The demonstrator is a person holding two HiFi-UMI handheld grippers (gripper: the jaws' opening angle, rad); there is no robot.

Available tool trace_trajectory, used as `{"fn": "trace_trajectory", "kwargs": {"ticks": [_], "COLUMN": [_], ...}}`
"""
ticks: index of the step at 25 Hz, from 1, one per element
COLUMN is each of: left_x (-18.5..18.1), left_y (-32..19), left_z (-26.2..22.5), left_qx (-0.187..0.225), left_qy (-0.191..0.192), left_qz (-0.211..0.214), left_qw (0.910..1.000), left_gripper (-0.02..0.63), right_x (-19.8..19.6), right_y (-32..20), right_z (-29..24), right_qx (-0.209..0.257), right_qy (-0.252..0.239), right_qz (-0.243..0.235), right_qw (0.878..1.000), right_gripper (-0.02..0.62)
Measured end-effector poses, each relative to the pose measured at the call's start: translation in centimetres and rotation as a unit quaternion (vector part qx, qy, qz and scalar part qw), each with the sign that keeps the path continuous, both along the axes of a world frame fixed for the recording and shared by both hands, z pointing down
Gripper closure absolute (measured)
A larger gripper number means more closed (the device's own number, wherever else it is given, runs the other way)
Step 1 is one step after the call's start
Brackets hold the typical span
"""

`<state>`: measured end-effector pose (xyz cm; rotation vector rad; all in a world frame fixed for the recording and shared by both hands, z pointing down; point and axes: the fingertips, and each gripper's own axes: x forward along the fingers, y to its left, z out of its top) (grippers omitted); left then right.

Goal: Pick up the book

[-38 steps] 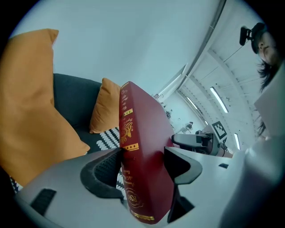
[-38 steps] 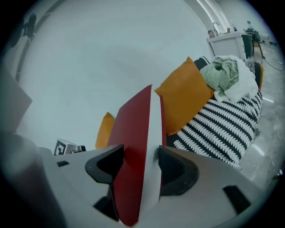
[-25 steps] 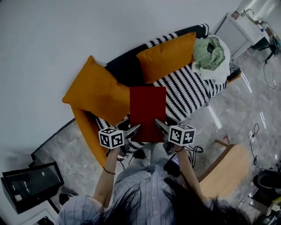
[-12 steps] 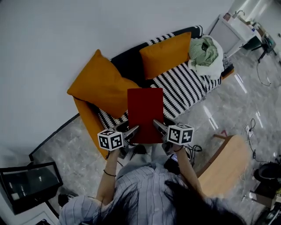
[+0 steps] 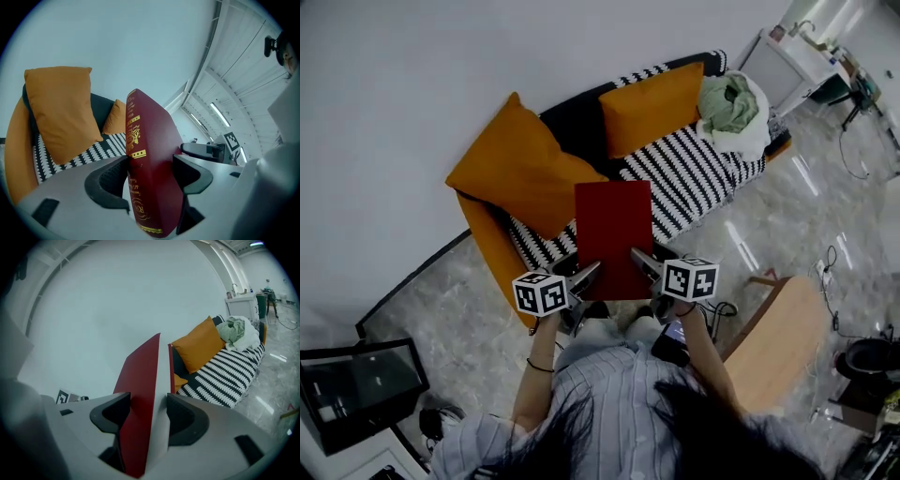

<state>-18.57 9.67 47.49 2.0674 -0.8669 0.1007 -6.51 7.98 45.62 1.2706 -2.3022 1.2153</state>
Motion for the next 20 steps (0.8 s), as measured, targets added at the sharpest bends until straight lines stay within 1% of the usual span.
{"fn": "trace_trajectory", "kwargs": {"ticks": [5,7,15,20], "left_x": [0.1,0.2,2.3,4.0], "left_y": [0.6,0.9,3.6,6.8], "left_z": [-0.7,-1.1,-1.2,-1.2], "left_qx": [-0.003,0.001,-0.001,-0.012], "left_qy": [0.021,0.023,0.006,0.002], "left_qz": [-0.011,-0.010,-0.003,-0.018], "left_qw": [0.9997,0.9997,1.0000,0.9998], "left_gripper": [0.298,0.298,0.298,0.298], "right_x": [0.1,0.1,2.4,4.1], "right_y": [0.4,0.7,3.6,6.4], "right_z": [-1.4,-1.8,-1.6,-1.3], "right_qx": [0.017,0.021,0.009,0.003], "right_qy": [0.012,0.015,0.006,-0.006], "right_qz": [0.003,0.001,0.003,-0.005], "right_qw": [1.000,1.000,1.000,1.000], "right_gripper": [0.337,0.339,0.339,0.339]}}
